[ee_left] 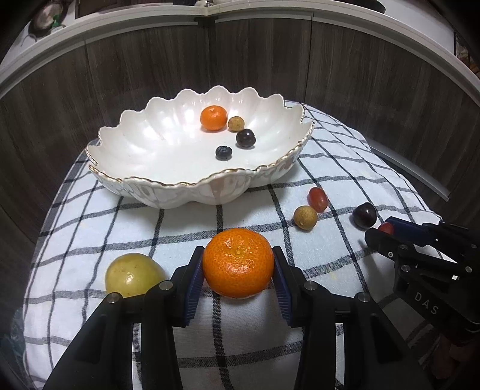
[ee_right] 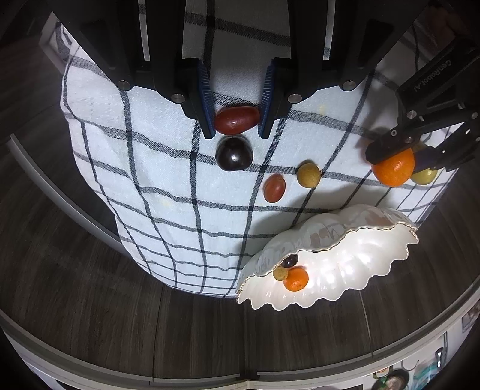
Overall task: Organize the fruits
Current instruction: 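Close the left gripper on the mandarin while the right grasps the red oval fruit, then lift and carry the mandarin and red oval fruit over the bowl with both grippers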
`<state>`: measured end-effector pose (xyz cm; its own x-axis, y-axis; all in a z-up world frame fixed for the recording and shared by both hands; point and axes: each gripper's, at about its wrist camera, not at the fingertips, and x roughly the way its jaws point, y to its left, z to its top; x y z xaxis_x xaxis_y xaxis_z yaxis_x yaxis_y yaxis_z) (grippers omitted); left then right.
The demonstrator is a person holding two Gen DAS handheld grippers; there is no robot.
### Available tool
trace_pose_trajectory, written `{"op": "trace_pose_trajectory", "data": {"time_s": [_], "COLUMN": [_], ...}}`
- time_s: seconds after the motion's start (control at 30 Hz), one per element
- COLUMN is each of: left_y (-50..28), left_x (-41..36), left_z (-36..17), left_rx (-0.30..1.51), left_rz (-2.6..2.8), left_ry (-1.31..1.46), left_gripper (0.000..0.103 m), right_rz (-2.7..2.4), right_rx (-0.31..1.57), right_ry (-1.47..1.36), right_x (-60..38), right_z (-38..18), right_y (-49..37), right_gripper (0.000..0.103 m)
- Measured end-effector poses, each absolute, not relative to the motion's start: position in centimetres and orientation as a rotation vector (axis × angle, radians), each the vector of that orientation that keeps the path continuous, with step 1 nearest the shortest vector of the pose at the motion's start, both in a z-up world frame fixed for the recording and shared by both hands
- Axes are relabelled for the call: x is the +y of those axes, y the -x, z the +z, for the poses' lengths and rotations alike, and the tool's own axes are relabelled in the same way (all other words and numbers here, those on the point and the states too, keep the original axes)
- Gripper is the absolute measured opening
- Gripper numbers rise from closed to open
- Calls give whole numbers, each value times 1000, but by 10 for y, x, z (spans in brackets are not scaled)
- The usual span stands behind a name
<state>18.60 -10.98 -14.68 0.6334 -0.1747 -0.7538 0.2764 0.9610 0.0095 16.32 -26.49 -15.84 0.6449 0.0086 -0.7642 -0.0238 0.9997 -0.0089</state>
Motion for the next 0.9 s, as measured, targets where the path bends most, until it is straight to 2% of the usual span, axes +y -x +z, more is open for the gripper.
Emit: {"op": "trace_pose_trajectory", "data": {"time_s": [0.9], "left_y": [-196], "left_x": [-88], "left_z": [-95], "left_rx": [790], "left_rz": [-189], "left_ry": [-79], "left_gripper": [43], "right_rz": [52], "right_rx": [769], "right_ry": [10], "right_x": [-251], "right_z": [-106], "right_y": [-176], "right_gripper": [31]}}
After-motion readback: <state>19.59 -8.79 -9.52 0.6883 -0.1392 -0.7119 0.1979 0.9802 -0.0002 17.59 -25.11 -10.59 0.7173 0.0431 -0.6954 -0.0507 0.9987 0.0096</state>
